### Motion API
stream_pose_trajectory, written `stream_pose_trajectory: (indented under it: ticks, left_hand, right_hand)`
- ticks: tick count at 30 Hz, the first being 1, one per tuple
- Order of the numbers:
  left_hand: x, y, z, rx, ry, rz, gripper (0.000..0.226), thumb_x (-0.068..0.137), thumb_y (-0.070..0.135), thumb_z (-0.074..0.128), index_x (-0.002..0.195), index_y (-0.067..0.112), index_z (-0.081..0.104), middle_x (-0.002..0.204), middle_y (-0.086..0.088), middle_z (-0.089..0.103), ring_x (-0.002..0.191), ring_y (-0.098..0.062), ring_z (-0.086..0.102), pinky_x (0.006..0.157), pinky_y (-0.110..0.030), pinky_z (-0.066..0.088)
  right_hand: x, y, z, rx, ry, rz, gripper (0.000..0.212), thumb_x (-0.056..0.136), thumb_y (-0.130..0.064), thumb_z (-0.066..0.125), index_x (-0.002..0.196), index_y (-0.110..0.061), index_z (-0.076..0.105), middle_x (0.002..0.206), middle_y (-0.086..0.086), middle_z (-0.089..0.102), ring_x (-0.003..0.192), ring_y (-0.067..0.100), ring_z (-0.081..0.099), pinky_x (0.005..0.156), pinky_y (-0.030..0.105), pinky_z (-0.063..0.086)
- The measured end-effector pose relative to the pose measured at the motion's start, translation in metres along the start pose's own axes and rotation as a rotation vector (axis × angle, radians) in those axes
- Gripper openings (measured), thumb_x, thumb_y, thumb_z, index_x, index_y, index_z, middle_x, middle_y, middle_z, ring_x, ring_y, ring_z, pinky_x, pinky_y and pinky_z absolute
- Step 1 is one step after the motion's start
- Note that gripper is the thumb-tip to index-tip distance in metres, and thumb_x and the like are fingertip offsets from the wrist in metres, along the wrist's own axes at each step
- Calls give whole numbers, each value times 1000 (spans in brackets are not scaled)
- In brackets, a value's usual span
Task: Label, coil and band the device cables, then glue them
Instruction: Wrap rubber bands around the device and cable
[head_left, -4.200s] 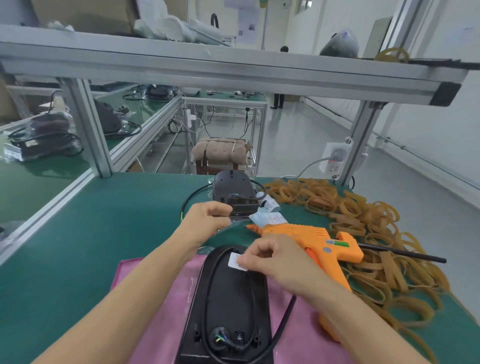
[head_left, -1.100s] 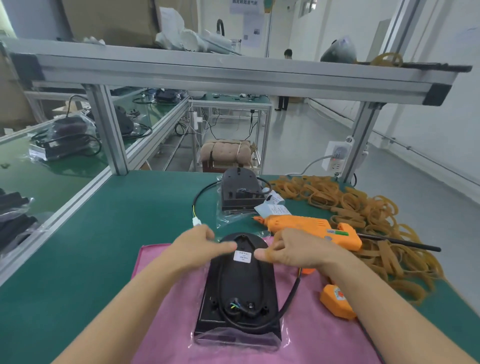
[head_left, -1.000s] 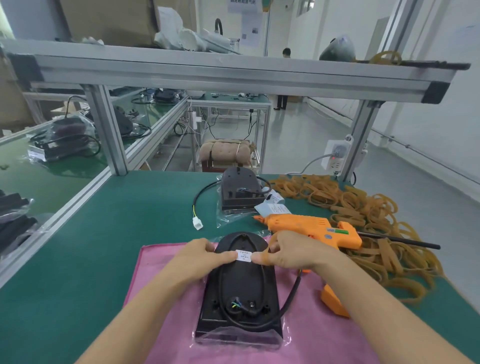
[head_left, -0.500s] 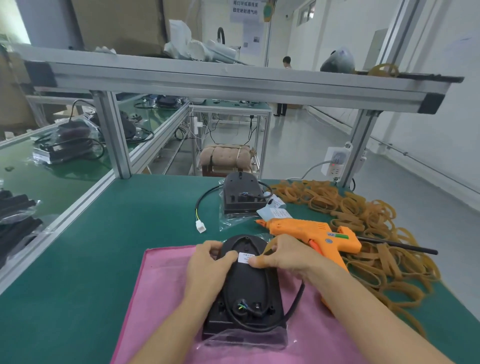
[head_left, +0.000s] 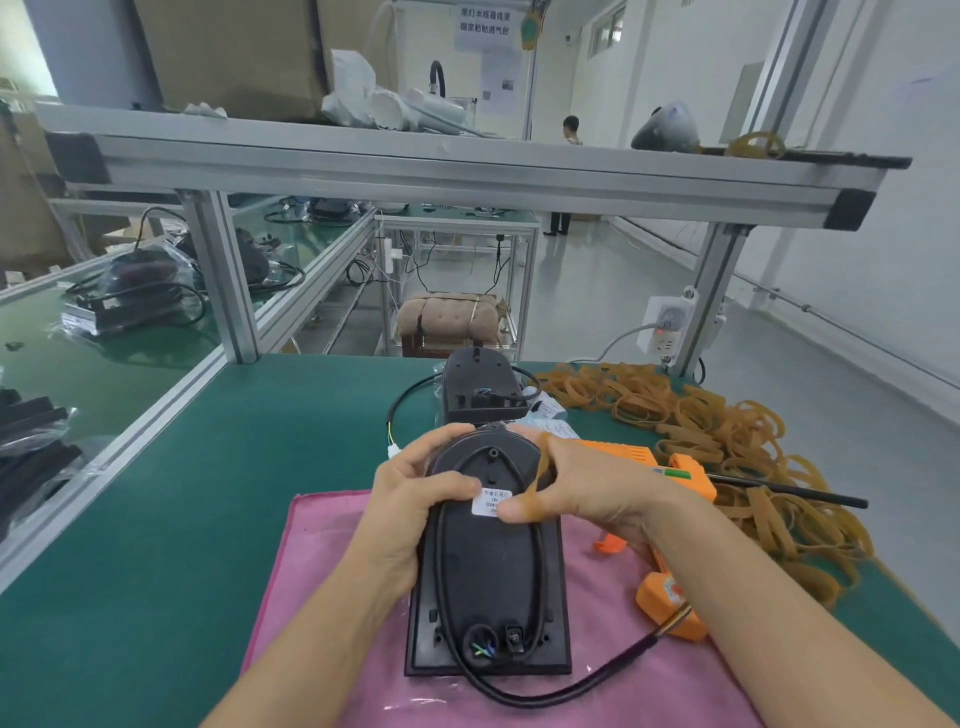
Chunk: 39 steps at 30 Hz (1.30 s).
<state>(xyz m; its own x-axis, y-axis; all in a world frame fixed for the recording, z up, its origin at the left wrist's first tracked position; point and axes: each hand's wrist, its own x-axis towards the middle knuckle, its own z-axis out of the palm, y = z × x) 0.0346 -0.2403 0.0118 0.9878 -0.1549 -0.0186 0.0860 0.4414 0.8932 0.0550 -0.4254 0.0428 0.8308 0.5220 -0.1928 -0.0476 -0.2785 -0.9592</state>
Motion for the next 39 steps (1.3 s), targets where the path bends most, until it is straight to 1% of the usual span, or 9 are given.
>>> stream_pose_trajectory:
  ticks: [3,6,8,13,17,19,23,29,39]
  left_hand:
    - [-4,7,7,234,81,144,40,65,-1,70,102,13,70,99,-7,72,85,-20,68,79,-34,55]
    - [2,26,30,847,75,364,21,68,28,80,85,27,68,100,4,65,97,-13,62,88,-29,48]
    - [10,41,49,1181,15,328,21,68,41,77,78,28,64,94,5,65,93,-15,60,85,-33,48]
    - [24,66,73,1629,-224,151,25,65,19,74,79,26,55,90,6,61,86,-17,57,71,-29,47]
    - [23,64,83,1822,-52,454,15,69,15,62,81,21,56,93,-1,64,91,-27,60,66,-28,38]
    - [28,76,76,1762,54,560,15,69,12,60,77,23,57,91,2,64,91,-27,60,67,-27,37]
    - [40,94,42,1478,217,432,24,63,-2,58,60,22,57,75,11,58,74,-20,55,63,-25,37]
    - [32,72,-8,959,302,274,38,57,-20,58,47,16,51,53,-1,54,43,-16,53,48,-27,46]
    - [8,19,-29,417,274,1,37,72,-24,51,56,9,47,46,3,50,39,-8,52,42,-23,49]
  right_hand:
    - [2,2,5,-16,102,-41,48,65,-11,83,110,-13,66,99,9,74,91,18,69,78,25,54]
    - [2,-2,9,-51,105,-131,34,67,-8,81,99,-15,71,88,11,71,81,12,65,73,22,52]
    - [2,-5,12,-88,110,-165,25,65,-7,80,84,-22,73,78,-1,70,73,6,63,68,19,50]
    - [1,0,10,-154,209,-109,34,61,-16,86,86,-2,67,75,2,66,73,7,63,68,20,47]
    - [-4,-6,16,-152,226,-168,26,66,-10,85,85,-20,71,74,-9,71,70,0,64,62,11,47]
    - [-7,-10,16,-174,234,-211,36,68,-16,86,97,-30,70,85,-12,74,80,0,68,67,9,47]
    - [-19,-11,18,-174,249,-285,53,69,-14,86,116,-26,66,101,-6,74,94,9,70,76,15,51]
    - [-30,-3,23,-228,354,-376,52,66,-17,88,110,-34,67,101,-17,72,94,-2,66,74,5,45]
    - [-25,-1,21,-178,372,-374,53,65,-10,88,108,-33,67,100,-14,73,93,1,68,75,8,48]
